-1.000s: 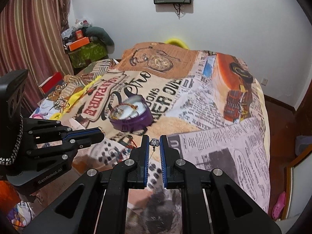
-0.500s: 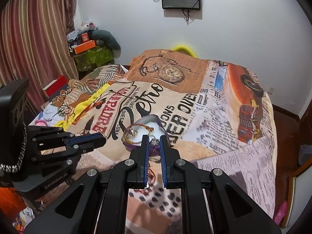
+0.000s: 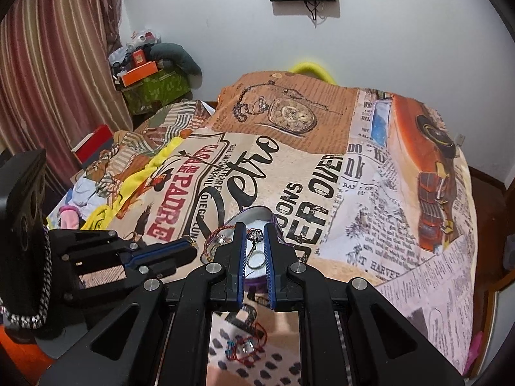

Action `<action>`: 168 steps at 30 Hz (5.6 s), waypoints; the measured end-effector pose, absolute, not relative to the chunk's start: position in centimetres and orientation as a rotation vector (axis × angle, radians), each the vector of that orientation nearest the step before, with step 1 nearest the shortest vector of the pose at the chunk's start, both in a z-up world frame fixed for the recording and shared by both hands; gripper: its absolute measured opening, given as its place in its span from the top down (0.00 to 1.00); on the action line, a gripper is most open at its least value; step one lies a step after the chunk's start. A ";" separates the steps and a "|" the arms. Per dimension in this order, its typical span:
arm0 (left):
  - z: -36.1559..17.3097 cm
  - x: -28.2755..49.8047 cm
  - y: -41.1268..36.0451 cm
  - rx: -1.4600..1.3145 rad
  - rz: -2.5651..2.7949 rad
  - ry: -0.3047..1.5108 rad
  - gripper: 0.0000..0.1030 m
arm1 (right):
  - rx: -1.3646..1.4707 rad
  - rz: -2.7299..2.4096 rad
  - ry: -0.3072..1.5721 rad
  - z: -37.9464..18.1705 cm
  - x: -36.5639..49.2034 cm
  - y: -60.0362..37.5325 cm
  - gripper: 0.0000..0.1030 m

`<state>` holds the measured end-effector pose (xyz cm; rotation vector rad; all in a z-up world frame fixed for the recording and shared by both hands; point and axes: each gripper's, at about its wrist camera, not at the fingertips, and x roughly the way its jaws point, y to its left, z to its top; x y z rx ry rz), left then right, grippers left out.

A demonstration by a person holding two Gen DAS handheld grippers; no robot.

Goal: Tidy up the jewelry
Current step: 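Carry the bracelet and earring in both tools over the purple heart tin, then open both tools to drop the bracelet and earring into the tin, then move both tools back to the remaining jewelry on the bed cover, then grasp a red-and-blue beaded bracelet with the left tool while the right tool grasps a silver earring, then carry the bracelet and earring in both tools over the purple tin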

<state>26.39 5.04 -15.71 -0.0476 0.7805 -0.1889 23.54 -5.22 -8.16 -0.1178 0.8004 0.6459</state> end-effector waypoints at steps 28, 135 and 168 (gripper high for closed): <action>-18.6 28.9 5.1 -0.067 -0.222 0.864 0.99 | -0.141 0.675 0.935 -11.8 26.4 -2.6 0.91; -15.8 20.6 4.7 -0.085 -0.147 0.780 0.95 | -0.291 0.668 0.933 -14.1 17.9 -6.5 0.91; -10.9 24.7 4.9 -0.022 -0.103 0.656 0.95 | -0.091 0.662 0.694 -5.5 19.9 -7.9 0.91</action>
